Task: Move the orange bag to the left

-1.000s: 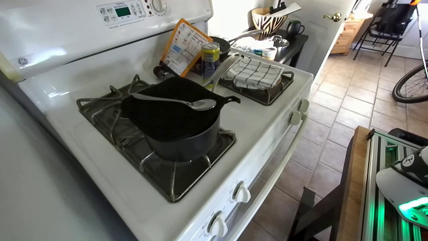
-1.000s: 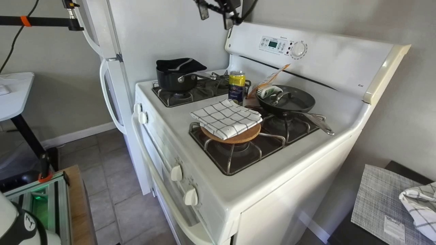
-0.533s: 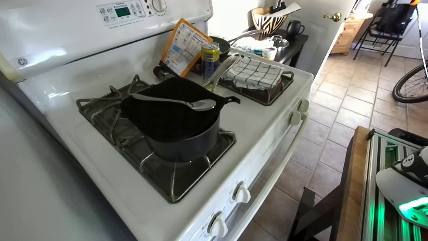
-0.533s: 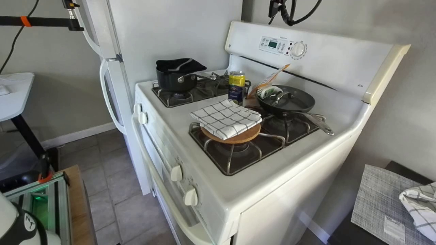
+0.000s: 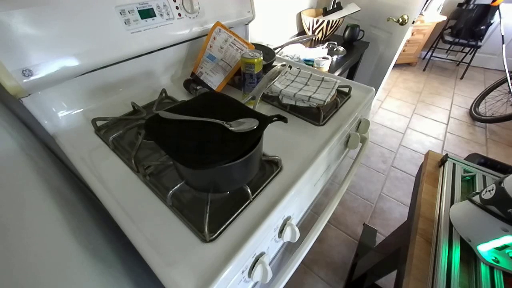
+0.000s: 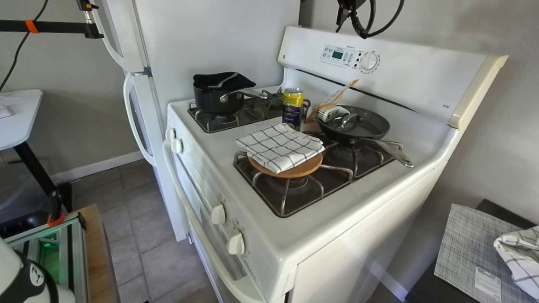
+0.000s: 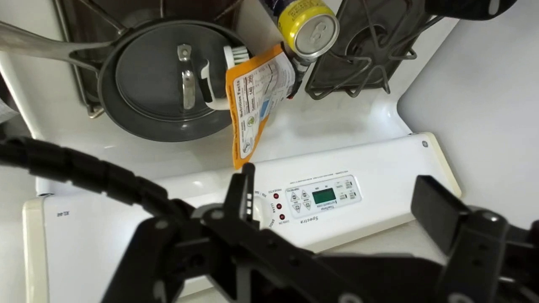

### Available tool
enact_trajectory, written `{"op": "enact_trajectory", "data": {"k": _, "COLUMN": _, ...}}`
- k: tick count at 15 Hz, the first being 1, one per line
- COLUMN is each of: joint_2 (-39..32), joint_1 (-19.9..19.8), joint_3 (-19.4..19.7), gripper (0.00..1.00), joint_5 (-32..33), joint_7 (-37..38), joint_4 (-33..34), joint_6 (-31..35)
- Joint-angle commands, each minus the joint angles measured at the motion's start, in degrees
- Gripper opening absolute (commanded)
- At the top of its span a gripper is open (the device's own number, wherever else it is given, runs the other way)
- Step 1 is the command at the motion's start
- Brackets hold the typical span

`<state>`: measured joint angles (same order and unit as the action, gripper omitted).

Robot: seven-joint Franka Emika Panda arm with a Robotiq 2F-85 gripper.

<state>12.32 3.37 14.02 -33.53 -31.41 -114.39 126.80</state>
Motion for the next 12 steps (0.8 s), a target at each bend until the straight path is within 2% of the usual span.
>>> {"op": "enact_trajectory", "data": {"k": 1, "joint_2": -11.7, "joint_1": -0.7, "joint_3": 0.8, "gripper": 1.0, "joint_5": -7.4, "joint_7": -14.7, "joint_4": 8.0, "joint_6": -1.8}}
{"op": "enact_trajectory", "data": {"k": 4, "joint_2": -21.9, "joint_1": -4.5, "joint_3": -1.7, "gripper": 1.0, "joint_5": -10.8, "joint_7": -19.7, "joint_4": 16.8, "joint_6": -7.3}}
{"op": "enact_trajectory", "data": {"k": 5, "joint_2": -25.3, "joint_1": -2.6, "joint_3": 0.2, "gripper": 1.0, "joint_5": -9.3, "joint_7": -18.9, "joint_4": 20.1, "joint_6": -8.6}}
{"op": "enact_trajectory", "data": {"k": 6, "joint_2": -28.4, "joint_1": -6.5, "joint_3": -3.8, "gripper": 1.0, "joint_5": -8.4, "joint_7": -17.9, "joint_4": 23.4, "joint_6": -9.3}}
{"op": "enact_trajectory", "data": {"k": 9, "joint_2": -36.8, "joint_1": -9.2, "joint_3": -8.0, "gripper": 1.0, "joint_5": -9.2, "joint_7": -14.9, "joint_4": 32.1, "joint_6": -8.4}}
{"op": "enact_trajectory", "data": {"k": 12, "joint_2": -41.5, "joint_1": -11.8, "joint_3": -12.2, "gripper": 1.0, "joint_5": -10.4, "joint_7": -13.4, "joint_4": 36.9, "joint_6": -7.2}}
